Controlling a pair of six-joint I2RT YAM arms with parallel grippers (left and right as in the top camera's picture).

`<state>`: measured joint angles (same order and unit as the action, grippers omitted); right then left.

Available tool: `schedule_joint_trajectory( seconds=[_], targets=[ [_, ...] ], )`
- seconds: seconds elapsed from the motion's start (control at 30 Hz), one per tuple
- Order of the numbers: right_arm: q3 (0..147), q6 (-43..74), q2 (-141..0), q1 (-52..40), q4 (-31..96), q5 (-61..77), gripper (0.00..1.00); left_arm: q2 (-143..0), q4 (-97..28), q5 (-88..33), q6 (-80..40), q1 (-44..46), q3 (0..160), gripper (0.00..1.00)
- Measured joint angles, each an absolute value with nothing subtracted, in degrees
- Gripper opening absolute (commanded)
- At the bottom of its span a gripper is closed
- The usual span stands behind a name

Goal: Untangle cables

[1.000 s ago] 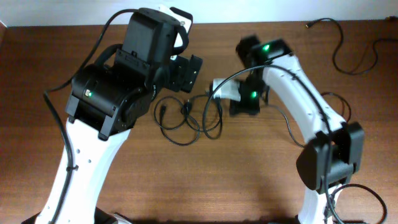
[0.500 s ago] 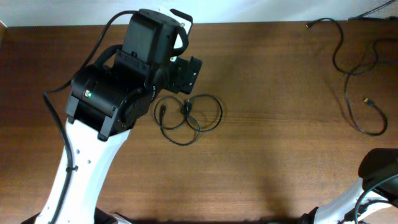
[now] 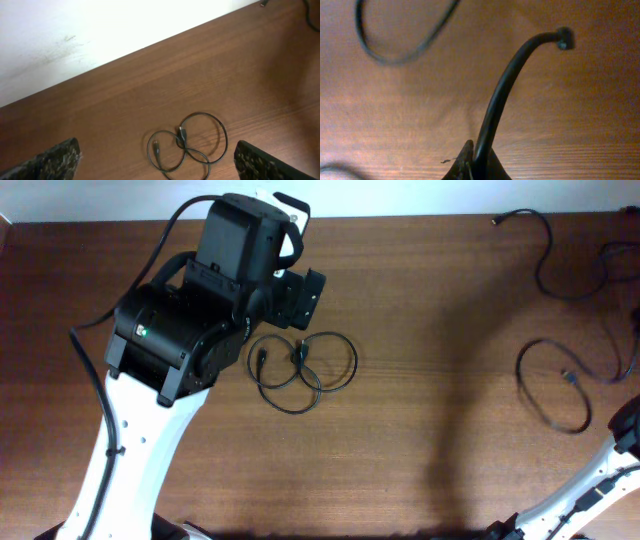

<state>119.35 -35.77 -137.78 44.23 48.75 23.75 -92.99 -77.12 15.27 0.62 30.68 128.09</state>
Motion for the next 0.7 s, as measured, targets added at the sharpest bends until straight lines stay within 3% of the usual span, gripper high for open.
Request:
schedule_joint_trajectory(
  seconds=[0.07, 0.1, 0.13, 0.23, 0.27, 0.43, 0.5, 0.57, 0.6, 0.7],
  targets=[
    [112.33, -36.6, -138.3, 44.21, 45.56, 23.9, 0.04, -92.99, -77.17, 15.27, 0.62, 30.68, 128.09, 0.99],
    [111.72, -36.71, -138.3, 44.21, 44.34, 23.9, 0.74, -92.99, -77.14, 15.27, 0.62, 30.68, 128.09, 0.99],
    [111.68, -36.75, -138.3, 44.21, 41.93, 23.94, 0.99, -92.99, -77.14, 15.27, 0.62, 30.68, 128.09, 0.99],
    [111.85, -36.71, -138.3, 44.21, 42.15, 28.91, 0.97, -92.99, -77.14, 15.27, 0.62, 30.68, 128.09, 0.99],
    [111.96, -35.75, -138.3, 44.21, 44.36, 33.41, 0.82, -92.99, -77.17, 15.27, 0.62, 30.68, 128.09, 0.99],
    [112.07, -26.57, -135.92, 43.68, 56.34, 41.93, 0.82, -92.99, -77.21, 15.27, 0.64, 30.68, 128.09, 0.99],
    [112.09, -28.91, -132.2, 43.18, 60.4, 42.39, 0.83, -92.99, -77.21, 15.27, 1.34, 30.68, 128.09, 0.99],
    [111.87, -35.9, -124.36, 43.07, 63.44, 48.07, 0.91, -92.99, -77.89, 15.27, 2.15, 30.68, 128.09, 0.99],
    [111.53, -38.48, -117.08, 42.96, 61.08, 51.4, 0.99, -92.99, -78.22, 15.29, 2.22, 30.68, 128.09, 0.99],
    [112.84, -39.59, -96.25, 40.18, 49.04, 53.47, 0.99, -92.99, -78.76, 15.27, 2.37, 30.68, 128.09, 0.99]
  ],
)
